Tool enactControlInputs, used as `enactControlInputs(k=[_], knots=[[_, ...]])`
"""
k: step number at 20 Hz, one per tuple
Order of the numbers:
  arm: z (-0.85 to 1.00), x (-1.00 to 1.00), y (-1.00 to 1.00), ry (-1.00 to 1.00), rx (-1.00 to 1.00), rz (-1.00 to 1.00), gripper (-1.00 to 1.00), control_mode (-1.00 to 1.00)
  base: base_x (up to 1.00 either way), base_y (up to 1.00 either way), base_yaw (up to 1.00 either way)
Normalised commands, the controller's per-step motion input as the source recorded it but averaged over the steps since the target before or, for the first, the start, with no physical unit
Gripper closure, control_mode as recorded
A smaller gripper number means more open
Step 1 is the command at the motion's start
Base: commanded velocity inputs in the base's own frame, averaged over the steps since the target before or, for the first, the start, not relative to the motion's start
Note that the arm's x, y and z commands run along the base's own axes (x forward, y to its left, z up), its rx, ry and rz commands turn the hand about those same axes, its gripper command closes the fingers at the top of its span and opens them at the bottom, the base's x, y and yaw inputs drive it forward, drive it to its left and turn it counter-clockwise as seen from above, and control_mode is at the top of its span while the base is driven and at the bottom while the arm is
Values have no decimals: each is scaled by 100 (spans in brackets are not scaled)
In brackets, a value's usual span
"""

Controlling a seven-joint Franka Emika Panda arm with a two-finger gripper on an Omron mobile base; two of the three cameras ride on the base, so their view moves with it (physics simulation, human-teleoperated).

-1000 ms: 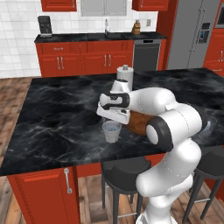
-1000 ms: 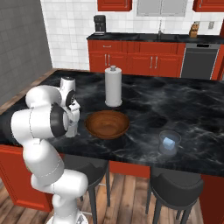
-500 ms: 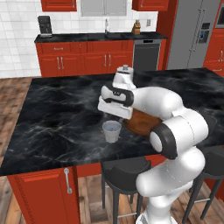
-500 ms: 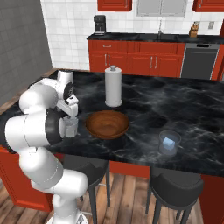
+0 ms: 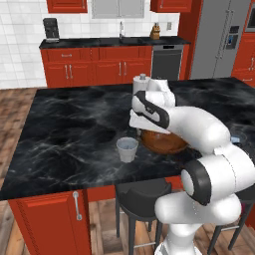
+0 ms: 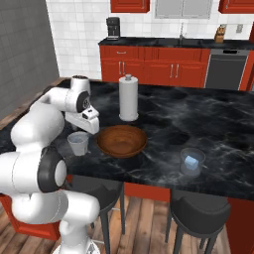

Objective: There are four ice cubes in the ice bowl. Place two ice cubes in each glass of water.

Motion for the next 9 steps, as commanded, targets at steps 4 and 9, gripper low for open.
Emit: enactControlInputs(k=[4,9], knots=[[10,-97,-49,-2,-8,19,-100,-100,0,0,0],[0,-100,-38,-9,-6,18,-100,-100,0,0,0]])
